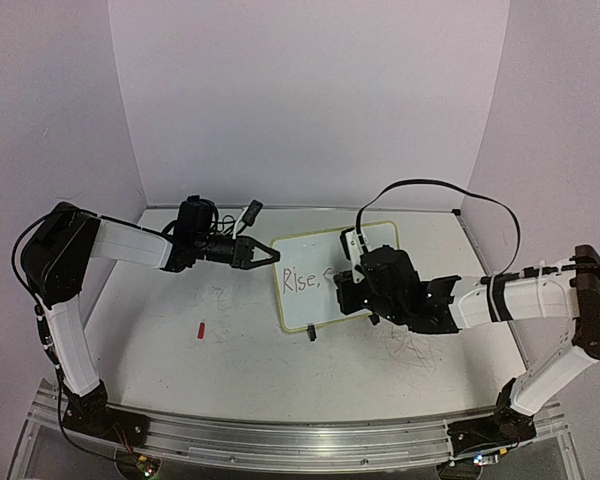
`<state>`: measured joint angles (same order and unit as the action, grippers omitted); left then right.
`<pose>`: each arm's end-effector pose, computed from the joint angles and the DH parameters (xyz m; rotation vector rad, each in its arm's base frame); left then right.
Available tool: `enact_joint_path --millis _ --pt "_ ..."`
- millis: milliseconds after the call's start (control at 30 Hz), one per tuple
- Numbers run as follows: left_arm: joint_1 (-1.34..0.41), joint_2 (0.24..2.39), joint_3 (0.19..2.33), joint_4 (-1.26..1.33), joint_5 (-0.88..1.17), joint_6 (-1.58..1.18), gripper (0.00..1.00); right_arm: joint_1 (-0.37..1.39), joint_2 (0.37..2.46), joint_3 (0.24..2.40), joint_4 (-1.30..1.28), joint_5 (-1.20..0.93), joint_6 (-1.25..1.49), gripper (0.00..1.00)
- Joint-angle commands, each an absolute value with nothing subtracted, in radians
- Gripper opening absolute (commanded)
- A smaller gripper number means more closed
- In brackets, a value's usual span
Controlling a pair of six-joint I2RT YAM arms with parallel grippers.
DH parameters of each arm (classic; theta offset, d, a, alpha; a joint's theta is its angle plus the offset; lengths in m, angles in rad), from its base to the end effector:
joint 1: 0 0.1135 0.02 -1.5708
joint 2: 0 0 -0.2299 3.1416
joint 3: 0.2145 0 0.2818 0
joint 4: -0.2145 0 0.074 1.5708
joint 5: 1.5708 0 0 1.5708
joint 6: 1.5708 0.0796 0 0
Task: Write a sentence on the whiteboard
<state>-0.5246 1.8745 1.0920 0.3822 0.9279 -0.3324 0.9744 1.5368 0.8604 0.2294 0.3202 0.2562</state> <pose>0.3475 -0.2747 0.1339 0.8454 1.9121 -1.4496 0.2450 0.3163 0.1530 -0.5160 1.9574 0.4663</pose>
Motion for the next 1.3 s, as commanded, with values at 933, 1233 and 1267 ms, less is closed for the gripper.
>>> enact_joint_path --millis 933,1233,1267 --pt "-0.531 1.849 1.116 0.318 0.888 -0.321 0.00 0.996 1.512 0.822 0.169 0.408 0.353 0.00" --pt "-0.532 1.849 1.115 0.318 0.888 -0.321 0.00 1.016 1.547 0.843 0.194 0.378 0.360 0.00" --pt "-0.532 1.849 1.115 0.318 0.889 -0.321 0.00 1.016 1.551 0.848 0.199 0.376 0.358 0.00"
